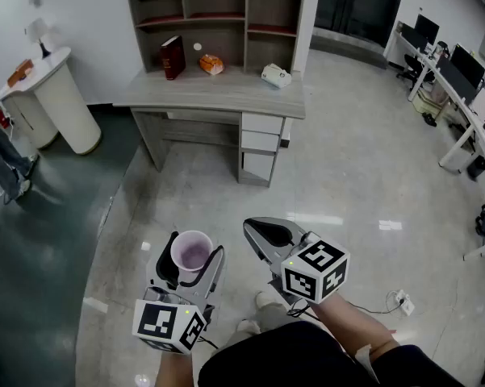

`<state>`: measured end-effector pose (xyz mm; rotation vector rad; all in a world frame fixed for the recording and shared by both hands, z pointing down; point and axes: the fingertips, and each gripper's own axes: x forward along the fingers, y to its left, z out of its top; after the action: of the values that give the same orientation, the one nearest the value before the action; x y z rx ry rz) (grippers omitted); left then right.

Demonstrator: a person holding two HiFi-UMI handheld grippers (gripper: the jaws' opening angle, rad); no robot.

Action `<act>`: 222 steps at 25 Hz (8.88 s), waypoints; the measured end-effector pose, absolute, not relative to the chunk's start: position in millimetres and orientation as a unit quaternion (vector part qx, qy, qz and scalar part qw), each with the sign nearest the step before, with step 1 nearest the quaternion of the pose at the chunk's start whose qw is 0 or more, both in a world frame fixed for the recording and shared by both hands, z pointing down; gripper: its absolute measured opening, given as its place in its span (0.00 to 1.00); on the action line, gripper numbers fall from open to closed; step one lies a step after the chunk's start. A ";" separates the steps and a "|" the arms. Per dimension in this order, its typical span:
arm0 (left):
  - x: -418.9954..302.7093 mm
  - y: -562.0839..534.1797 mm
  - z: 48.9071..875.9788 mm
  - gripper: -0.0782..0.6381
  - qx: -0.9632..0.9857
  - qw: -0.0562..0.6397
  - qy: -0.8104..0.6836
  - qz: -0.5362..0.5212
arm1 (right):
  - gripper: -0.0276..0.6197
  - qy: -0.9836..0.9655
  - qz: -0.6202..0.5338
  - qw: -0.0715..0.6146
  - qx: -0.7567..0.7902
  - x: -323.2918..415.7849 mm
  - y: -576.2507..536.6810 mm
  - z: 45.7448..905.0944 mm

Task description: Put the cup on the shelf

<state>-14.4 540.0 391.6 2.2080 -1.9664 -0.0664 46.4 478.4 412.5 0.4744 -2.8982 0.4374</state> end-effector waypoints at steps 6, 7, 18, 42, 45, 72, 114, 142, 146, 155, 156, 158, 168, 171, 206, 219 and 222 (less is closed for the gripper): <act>-14.7 555.5 395.3 0.61 0.747 0.093 -0.658 -0.019 | 0.04 -0.969 0.163 0.081 0.169 47.1 490.8 418.9; -14.4 557.2 397.1 0.61 0.747 0.095 -0.657 -0.017 | 0.04 -0.968 0.168 0.079 0.170 47.9 492.2 419.9; -28.4 508.2 410.9 0.61 0.745 0.103 -0.659 -0.018 | 0.04 -0.969 0.163 0.091 0.159 33.5 450.8 434.2; -67.8 264.0 414.3 0.61 0.756 0.122 -0.643 -0.021 | 0.04 -0.970 0.155 0.114 0.149 -20.3 221.9 440.0; -72.7 251.4 412.5 0.61 0.758 0.125 -0.640 -0.019 | 0.04 -0.970 0.154 0.118 0.145 -25.9 211.5 439.9; -186.9 28.5 394.8 0.61 0.833 0.125 -0.539 -0.004 | 0.04 -0.951 0.165 0.116 0.234 -140.9 9.7 429.1; -175.5 -249.9 354.8 0.61 0.883 0.112 -0.456 -0.017 | 0.04 -0.930 0.157 0.101 0.317 -130.1 -252.0 408.3; -73.9 -483.7 271.8 0.61 0.882 0.053 -0.466 -0.046 | 0.04 -0.941 0.163 0.088 0.285 -42.5 -434.2 384.6; -73.6 -505.7 263.9 0.61 0.878 0.055 -0.473 -0.054 | 0.04 -0.942 0.166 0.090 0.279 -36.7 -443.8 386.6; -78.4 -548.3 265.9 0.61 0.862 0.063 -0.499 -0.063 | 0.04 -0.942 0.171 0.093 0.273 -24.9 -461.4 392.7; -79.3 -552.3 266.5 0.61 0.859 0.062 -0.504 -0.061 | 0.04 -0.942 0.172 0.093 0.271 -24.3 -462.4 393.0; -81.3 -559.6 267.6 0.61 0.854 0.061 -0.513 -0.058 | 0.04 -0.943 0.173 0.095 0.267 -23.4 -463.2 394.4; -78.1 -582.0 285.9 0.62 0.851 0.051 -0.522 -0.010 | 0.04 -0.944 0.181 0.095 0.260 -20.7 -466.6 401.4; -79.5 -583.9 286.3 0.63 0.851 0.059 -0.522 -0.010 | 0.04 -0.943 0.183 0.093 0.261 -19.9 -466.1 402.6; -96.3 -478.0 277.2 0.58 0.862 0.003 -0.502 -0.068 | 0.04 -0.933 0.174 0.100 0.299 -34.7 -410.2 407.5; -105.1 -410.4 300.6 0.32 0.891 0.033 -0.451 -0.039 | 0.04 -0.930 0.173 0.080 0.316 -53.9 -382.3 401.0; -111.3 -399.8 315.7 0.28 0.888 0.044 -0.457 -0.028 | 0.04 -0.929 0.170 0.086 0.317 -59.1 -375.3 402.3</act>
<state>-111.3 -399.8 315.7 2.7149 -1.3958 -0.0848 -59.1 -375.3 402.3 0.9439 -2.7704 0.5066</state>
